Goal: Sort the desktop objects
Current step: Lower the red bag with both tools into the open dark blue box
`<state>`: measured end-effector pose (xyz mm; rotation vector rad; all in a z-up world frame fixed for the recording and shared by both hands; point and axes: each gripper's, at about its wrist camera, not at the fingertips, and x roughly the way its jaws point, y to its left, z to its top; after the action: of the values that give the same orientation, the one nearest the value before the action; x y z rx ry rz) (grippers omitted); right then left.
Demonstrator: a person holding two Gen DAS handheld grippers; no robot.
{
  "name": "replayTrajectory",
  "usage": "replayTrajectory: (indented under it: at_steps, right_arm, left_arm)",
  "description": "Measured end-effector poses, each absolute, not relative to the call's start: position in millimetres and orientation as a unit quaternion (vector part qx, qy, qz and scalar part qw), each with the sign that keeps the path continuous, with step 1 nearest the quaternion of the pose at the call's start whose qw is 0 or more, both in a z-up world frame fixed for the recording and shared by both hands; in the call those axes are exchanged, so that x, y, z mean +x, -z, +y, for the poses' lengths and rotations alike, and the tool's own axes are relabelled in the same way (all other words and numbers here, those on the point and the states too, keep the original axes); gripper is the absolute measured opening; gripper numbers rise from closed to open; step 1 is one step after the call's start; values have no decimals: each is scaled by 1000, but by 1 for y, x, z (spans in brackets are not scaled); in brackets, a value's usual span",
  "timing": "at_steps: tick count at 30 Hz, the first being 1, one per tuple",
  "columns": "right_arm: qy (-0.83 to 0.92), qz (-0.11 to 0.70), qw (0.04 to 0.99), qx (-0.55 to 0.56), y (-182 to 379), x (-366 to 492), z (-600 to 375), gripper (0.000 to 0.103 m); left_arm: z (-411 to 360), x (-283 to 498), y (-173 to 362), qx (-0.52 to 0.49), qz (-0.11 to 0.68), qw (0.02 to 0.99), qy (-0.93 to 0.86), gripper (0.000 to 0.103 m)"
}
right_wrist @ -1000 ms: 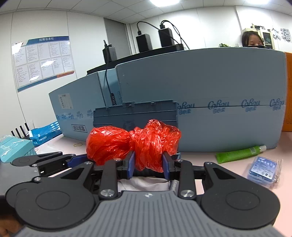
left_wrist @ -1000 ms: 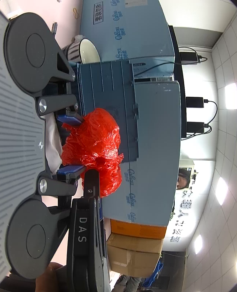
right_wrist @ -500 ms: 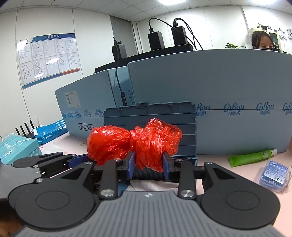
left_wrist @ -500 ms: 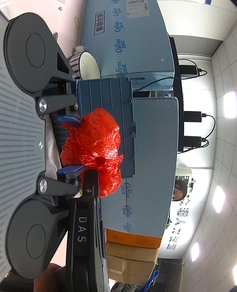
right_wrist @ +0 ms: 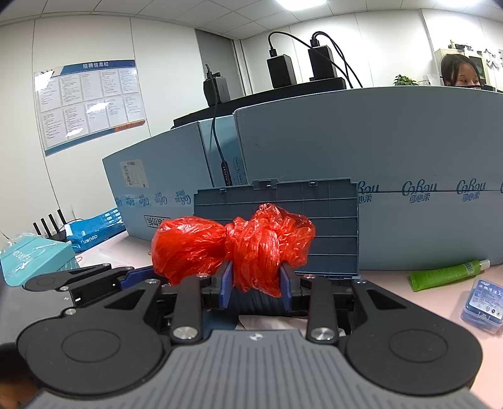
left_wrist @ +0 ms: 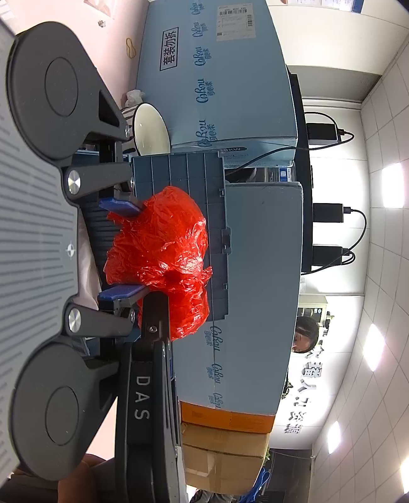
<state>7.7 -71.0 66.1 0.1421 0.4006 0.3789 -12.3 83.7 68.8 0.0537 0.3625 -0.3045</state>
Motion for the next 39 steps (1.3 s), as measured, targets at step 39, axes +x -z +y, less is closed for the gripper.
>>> replayTrajectory:
  at_steps: [39]
  right_arm:
    - [-204,221,950,80,-48,22,-63,35]
  left_arm:
    - [90,6,-49,40,203,968,142,40]
